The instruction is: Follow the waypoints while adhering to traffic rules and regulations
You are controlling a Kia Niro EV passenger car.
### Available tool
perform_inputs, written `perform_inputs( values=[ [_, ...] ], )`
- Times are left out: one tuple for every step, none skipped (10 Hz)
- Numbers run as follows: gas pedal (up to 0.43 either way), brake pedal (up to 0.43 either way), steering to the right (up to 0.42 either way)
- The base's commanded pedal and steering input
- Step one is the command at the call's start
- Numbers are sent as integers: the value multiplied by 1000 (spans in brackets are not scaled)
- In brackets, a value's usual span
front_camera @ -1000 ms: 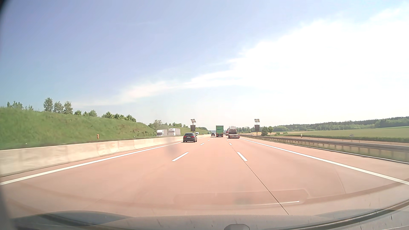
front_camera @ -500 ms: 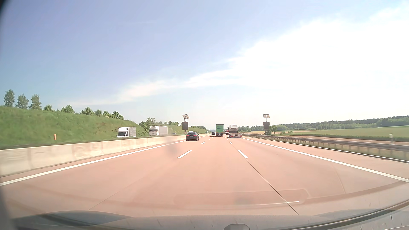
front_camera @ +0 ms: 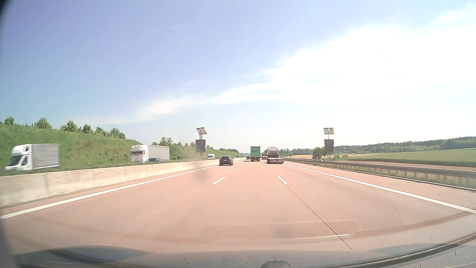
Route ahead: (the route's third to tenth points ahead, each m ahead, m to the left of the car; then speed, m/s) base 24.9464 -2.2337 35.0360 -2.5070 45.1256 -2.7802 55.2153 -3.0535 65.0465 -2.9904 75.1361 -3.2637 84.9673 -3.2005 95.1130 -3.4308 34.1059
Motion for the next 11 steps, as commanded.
perform_inputs(
  values=[
    [831, 0, -4],
    [843, 0, -5],
    [843, 0, -5],
    [850, 0, -4],
    [850, 0, -3],
    [850, 0, -3],
    [850, 0, -3],
    [850, 0, -4],
    [850, 0, -4],
    [850, 0, -5],
    [850, 0, -5]
  ],
)
